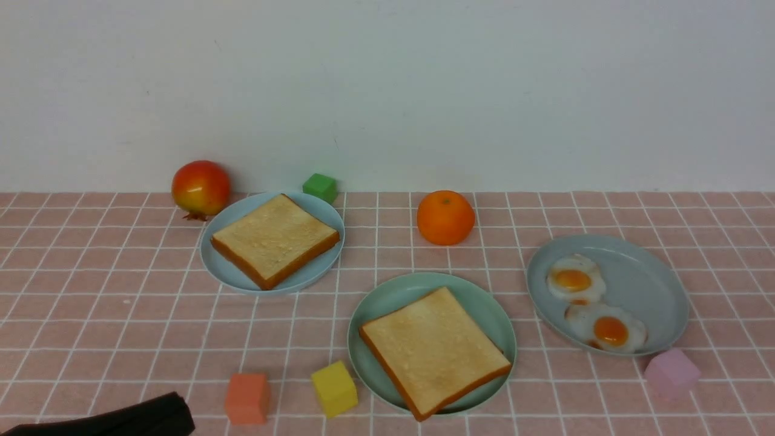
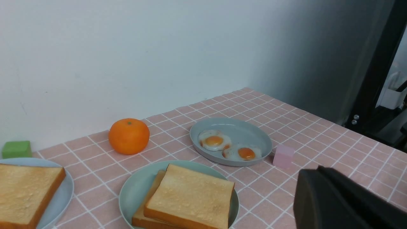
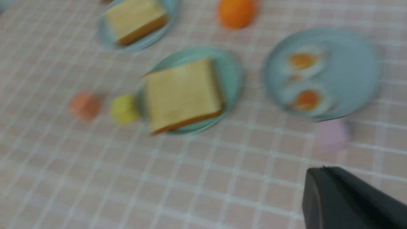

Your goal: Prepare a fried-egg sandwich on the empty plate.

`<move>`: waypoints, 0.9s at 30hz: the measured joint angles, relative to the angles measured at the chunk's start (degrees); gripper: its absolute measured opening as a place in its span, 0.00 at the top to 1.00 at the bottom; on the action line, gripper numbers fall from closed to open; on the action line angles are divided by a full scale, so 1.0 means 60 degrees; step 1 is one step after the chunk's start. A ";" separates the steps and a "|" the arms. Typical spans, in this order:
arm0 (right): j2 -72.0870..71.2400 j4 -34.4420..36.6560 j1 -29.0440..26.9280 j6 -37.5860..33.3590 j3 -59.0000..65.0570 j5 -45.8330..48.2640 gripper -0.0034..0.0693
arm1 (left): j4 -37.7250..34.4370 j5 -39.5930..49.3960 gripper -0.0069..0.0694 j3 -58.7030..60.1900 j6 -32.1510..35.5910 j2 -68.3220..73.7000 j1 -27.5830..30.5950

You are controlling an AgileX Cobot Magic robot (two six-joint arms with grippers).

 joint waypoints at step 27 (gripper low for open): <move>-0.4272 0.2875 -0.7378 -0.3132 0.8564 -0.7988 0.96 | -0.0003 0.0003 0.89 0.0019 -0.0010 0.0000 0.0000</move>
